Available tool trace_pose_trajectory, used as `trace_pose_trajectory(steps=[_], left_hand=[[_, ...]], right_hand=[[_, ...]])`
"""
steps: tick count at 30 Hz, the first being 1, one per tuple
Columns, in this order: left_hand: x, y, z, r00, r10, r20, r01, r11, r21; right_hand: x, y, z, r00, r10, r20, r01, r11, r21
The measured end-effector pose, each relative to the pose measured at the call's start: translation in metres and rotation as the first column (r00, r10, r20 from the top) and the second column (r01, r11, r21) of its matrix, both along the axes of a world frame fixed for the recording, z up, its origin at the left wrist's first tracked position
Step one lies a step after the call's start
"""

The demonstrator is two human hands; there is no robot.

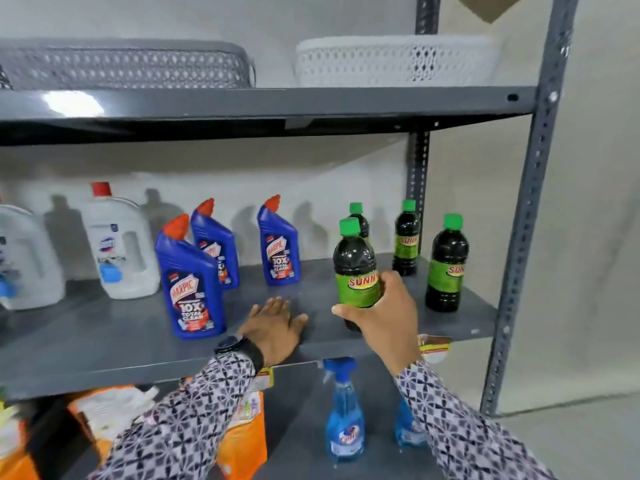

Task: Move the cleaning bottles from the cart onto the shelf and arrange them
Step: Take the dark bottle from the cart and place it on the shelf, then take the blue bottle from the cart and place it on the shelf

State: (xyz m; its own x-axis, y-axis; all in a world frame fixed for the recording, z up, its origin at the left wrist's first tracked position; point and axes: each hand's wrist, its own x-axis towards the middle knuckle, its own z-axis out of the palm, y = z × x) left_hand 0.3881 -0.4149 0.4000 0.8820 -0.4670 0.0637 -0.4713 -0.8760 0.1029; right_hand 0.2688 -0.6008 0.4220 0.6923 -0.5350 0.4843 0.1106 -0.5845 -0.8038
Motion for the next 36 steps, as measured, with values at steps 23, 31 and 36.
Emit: trace_pose_trajectory(steps=[23, 31, 36], left_hand=[[-0.019, 0.013, 0.007, 0.998, 0.000, 0.068, 0.031, 0.887, -0.461], [-0.132, 0.122, -0.044, 0.886, 0.336, 0.321, 0.045, 0.625, -0.779], [-0.183, 0.247, -0.137, 0.790, 0.603, 0.109, -0.242, 0.470, -0.849]], right_hand=[[0.030, -0.014, -0.009, 0.989, -0.120, 0.089, 0.125, 0.991, -0.053], [0.000, 0.119, -0.060, 0.883, 0.419, 0.212, -0.203, 0.747, -0.633], [0.006, 0.265, -0.136, 0.682, 0.731, -0.031, -0.489, 0.425, -0.762]])
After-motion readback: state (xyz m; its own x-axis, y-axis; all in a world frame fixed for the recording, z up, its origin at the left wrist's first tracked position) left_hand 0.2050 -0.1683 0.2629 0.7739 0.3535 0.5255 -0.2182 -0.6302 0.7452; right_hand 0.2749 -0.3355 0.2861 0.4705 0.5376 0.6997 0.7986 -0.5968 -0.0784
